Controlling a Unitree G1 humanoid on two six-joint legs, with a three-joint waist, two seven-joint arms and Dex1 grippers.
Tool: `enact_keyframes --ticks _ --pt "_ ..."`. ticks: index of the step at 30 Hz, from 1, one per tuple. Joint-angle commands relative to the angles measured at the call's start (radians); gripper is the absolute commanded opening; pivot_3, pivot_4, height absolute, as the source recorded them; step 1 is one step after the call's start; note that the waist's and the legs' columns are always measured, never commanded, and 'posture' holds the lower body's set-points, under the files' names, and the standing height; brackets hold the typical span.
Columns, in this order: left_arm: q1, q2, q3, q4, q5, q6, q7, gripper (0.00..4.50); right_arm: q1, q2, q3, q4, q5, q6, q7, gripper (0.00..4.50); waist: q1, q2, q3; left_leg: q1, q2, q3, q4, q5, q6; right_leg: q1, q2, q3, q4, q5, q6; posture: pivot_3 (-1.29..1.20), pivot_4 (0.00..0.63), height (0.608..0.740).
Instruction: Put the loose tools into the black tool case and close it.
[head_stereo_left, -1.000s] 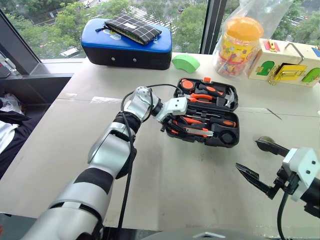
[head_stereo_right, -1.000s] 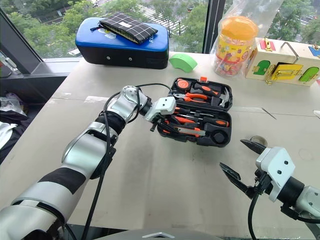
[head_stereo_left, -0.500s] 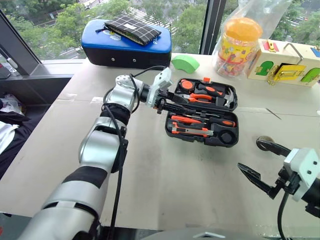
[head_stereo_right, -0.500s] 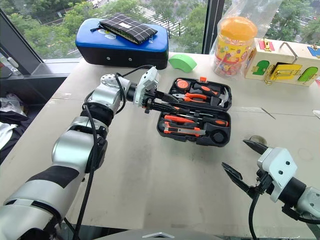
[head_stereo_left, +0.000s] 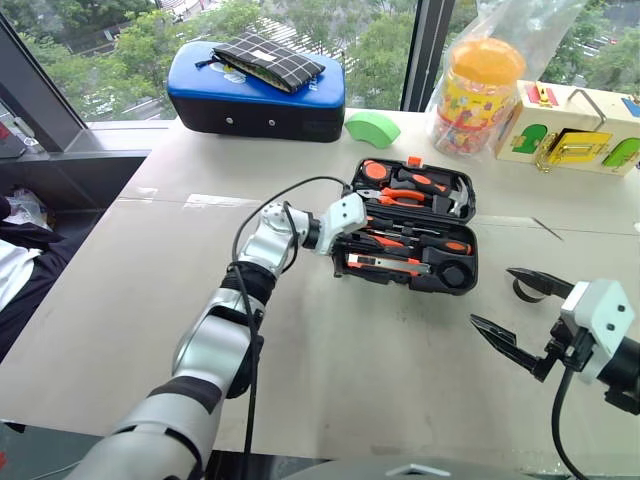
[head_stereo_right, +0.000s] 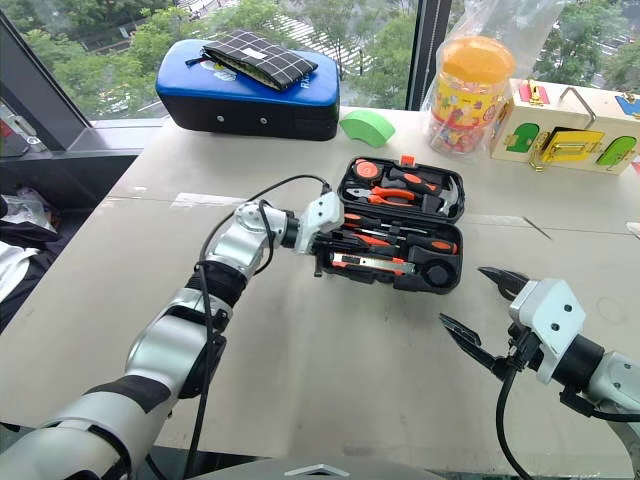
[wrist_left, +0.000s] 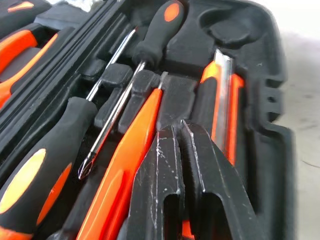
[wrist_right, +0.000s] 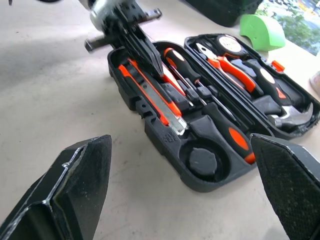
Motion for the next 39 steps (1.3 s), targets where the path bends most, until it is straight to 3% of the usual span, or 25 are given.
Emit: enact_keyframes --ticks 1,12,15,19,23,27,30,36,39 --pt "0.019 -0.010 -0.034 0.040 0.038 -0.047 0.042 0.15 -0.012 -0.008 -0.002 -0.012 0.013 -0.001 0.001 4.50 0.000 0.000 -0.001 0.000 0.000 0.000 0.000 0.000 0.000 0.000 0.000 0.000 0.000 0.000 0.000 0.00 0.150 0.740" --pt "0.078 0.011 -0.062 0.065 0.079 -0.302 0.138 0.15 -0.019 -0.009 0.017 0.008 -0.026 0.005 -0.024 4.50 -0.002 0.003 -0.005 0.001 0.000 0.001 0.000 0.000 0.000 0.000 0.000 0.001 0.000 0.000 0.000 0.00 0.150 0.740" --pt "0.085 -0.027 0.032 -0.001 -0.059 -0.242 0.115 0.15 -0.038 -0.008 0.028 0.023 -0.068 0.020 -0.068 4.50 -0.002 0.003 -0.005 0.001 0.000 0.001 0.000 0.000 0.000 0.000 0.000 0.001 0.000 0.000 0.000 0.00 0.150 0.740" --pt "0.120 0.002 0.136 -0.265 -0.257 0.034 0.057 0.15 -0.109 0.008 -0.007 0.058 -0.035 0.126 -0.152 4.50 -0.004 0.001 -0.001 0.000 0.000 0.001 0.000 0.000 0.000 -0.001 0.000 0.000 0.000 0.000 0.000 0.00 0.150 0.740" --pt "0.231 0.112 0.125 -0.641 -0.454 0.396 -0.056 1.25 -0.196 -0.022 -0.023 0.147 0.034 0.290 -0.183 4.50 -0.009 0.003 -0.002 0.000 0.003 -0.001 -0.001 0.000 0.000 -0.001 0.001 0.000 0.001 0.000 0.000 0.00 0.150 0.740" --pt "0.302 0.202 0.119 -0.910 -0.575 0.633 -0.034 3.12 -0.296 -0.094 0.044 0.209 -0.009 0.424 -0.233 4.50 -0.006 0.006 0.000 0.001 0.005 -0.004 -0.002 0.000 0.000 -0.001 0.002 0.001 0.001 0.000 -0.001 0.00 0.150 0.740" --pt "0.341 0.234 0.105 -1.025 -0.603 0.687 -0.014 4.46 -0.336 -0.154 0.115 0.243 -0.045 0.465 -0.224 4.50 -0.001 0.005 0.000 0.001 0.004 -0.004 -0.001 0.000 0.000 -0.001 0.002 0.001 0.001 0.000 -0.001 0.00 0.150 0.740" --pt "0.460 0.273 0.115 -1.218 -0.660 0.738 0.046 4.46 -0.515 -0.196 0.269 0.470 -0.057 0.615 -0.201 4.50 -0.010 0.005 0.000 0.002 0.004 -0.001 -0.001 0.000 0.000 -0.001 0.002 0.005 0.000 -0.001 -0.002 0.00 0.150 0.740" --pt "0.489 0.301 0.125 -1.270 -0.691 0.757 0.054 4.50 -0.567 -0.209 0.317 0.554 -0.088 0.615 -0.186 3.22 -0.003 0.005 0.000 0.001 0.004 -0.001 -0.001 0.000 0.000 -0.001 0.002 0.004 0.000 -0.001 -0.003 0.00 0.150 0.740"
